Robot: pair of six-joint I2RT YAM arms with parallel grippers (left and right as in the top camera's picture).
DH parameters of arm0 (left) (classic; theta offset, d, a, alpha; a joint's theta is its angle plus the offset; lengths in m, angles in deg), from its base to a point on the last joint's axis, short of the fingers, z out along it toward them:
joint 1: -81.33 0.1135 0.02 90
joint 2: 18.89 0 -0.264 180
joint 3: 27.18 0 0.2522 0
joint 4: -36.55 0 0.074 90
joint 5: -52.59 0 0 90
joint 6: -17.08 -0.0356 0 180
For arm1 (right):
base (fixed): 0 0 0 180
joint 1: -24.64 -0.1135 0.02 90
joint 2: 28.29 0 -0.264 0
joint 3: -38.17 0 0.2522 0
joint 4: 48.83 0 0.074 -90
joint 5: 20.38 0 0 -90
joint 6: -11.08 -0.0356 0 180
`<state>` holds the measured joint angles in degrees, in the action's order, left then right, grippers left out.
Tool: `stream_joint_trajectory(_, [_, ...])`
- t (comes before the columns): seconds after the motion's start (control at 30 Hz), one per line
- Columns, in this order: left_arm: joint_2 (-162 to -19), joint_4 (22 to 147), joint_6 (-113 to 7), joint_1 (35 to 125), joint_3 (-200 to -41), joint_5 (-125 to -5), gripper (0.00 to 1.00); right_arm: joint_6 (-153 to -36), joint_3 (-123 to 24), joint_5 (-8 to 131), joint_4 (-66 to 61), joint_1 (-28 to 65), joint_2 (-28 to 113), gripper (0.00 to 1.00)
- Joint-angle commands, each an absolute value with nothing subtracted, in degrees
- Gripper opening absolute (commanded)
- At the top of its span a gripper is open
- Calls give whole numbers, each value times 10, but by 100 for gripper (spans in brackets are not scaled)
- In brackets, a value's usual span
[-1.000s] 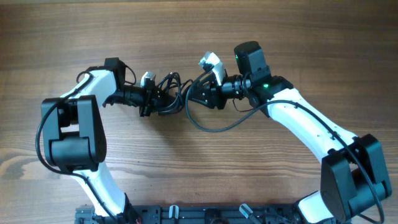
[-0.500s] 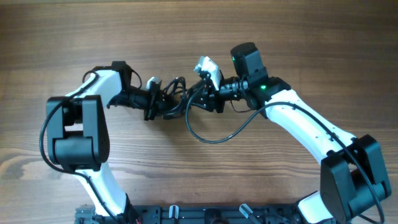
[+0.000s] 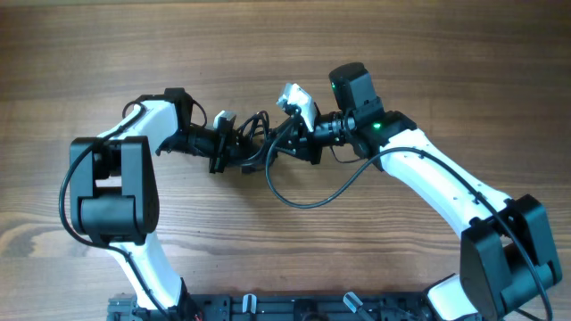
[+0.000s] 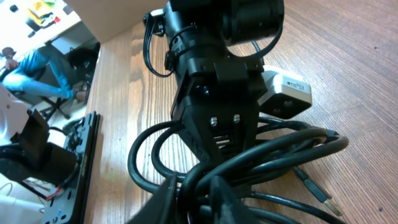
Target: Untangle cables
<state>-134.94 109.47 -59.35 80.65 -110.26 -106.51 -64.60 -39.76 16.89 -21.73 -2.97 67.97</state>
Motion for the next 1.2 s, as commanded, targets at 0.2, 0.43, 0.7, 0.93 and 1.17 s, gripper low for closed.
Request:
stream_joint_trajectory(0.2, [-1349, 1097, -605, 805, -1101, -1115, 4, -641, -405, 170, -167, -35, 672, 30])
stream_joint_trajectory(0.43, [-1349, 1100, -605, 805, -1101, -1139, 4, -641, -404, 170, -147, -36, 672, 31])
stream_joint_trajectory(0.7, [-1349, 1117, -590, 804, -1101, -1175, 4, -640, -401, 255, -150, -49, 672, 33])
stream_joint_trajectory(0.93, [-1349, 1116, -590, 804, -1101, -1174, 4, -640, -401, 285, -158, -50, 672, 15])
stream_joint_trajectory(1.17, [-1349, 1092, -590, 804, -1101, -1104, 4, -644, -401, 311, -214, -50, 671, 4])
